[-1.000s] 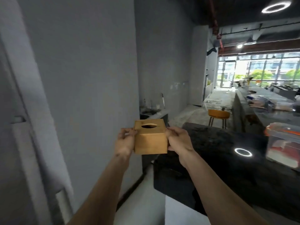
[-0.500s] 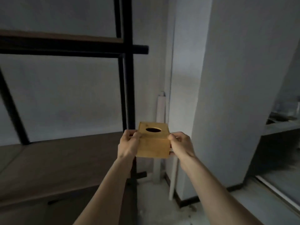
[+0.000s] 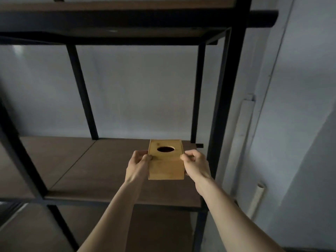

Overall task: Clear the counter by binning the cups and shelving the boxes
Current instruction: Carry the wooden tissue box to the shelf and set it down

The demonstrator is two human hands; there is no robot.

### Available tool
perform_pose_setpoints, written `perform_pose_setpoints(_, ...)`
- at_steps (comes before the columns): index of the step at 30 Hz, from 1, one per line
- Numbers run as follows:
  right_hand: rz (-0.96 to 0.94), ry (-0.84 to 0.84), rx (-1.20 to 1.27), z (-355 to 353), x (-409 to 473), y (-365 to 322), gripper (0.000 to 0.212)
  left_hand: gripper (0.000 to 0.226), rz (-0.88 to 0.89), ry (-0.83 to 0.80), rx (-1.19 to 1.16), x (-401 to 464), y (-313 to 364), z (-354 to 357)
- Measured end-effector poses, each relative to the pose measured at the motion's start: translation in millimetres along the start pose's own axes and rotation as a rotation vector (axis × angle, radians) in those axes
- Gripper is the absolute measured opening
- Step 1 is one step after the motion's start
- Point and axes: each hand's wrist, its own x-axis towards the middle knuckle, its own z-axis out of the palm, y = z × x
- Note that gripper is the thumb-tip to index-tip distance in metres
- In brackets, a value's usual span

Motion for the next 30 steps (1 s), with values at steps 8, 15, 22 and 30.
perform_pose_setpoints(8,0.104,-0.105,-0.041,38,113,42,0.014,0.015,-0.109,-0.004,0.05,102,-39,23)
perform_pose_setpoints(15,0.277,-0.157,-0.165,61,169,103,0.024,0.023,-0.249,-0.081,0.116,163,-104,50)
perform_pose_setpoints(22,0.422,-0.101,-0.24,91,185,156,0.03,0.021,-0.341,-0.187,0.201,197,-163,59)
perform_pose_setpoints(30,0.452,-0.083,-0.319,113,183,185,0.028,0.016,-0.354,-0.207,0.311,212,-195,56)
